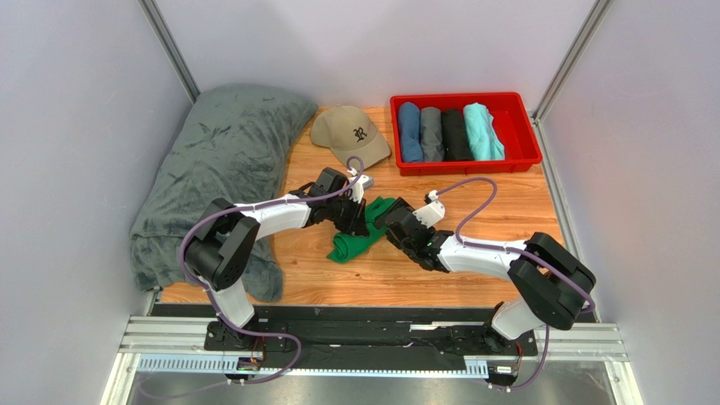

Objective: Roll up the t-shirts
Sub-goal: Roll the T-shirt to the center of the board.

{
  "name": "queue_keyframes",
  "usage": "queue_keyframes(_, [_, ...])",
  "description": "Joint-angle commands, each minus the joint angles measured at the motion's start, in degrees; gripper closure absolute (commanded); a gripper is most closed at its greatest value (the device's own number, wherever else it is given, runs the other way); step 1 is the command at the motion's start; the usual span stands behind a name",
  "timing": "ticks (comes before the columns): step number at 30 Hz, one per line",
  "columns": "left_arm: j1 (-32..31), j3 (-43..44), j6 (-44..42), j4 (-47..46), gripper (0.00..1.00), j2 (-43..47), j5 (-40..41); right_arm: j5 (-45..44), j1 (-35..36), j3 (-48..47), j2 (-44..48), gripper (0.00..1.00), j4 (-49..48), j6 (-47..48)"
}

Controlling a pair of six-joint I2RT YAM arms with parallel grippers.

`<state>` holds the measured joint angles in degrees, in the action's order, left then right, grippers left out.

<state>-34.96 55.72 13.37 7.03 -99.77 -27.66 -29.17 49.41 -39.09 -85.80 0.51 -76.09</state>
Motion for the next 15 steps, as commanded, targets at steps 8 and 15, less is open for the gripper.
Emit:
queue_keyframes(8, [2.5, -2.5, 2.1, 11.7, 1.0, -6.3, 0.2, -4.8, 2.9, -3.5, -3.4, 0.15, 1.9, -7.4])
queue_keyframes(15, [3.2, -2.7, 2.5, 11.9, 1.0, -6.2, -0.7, -3.3, 3.0, -8.9, -9.6, 0.24, 5.6, -12.6])
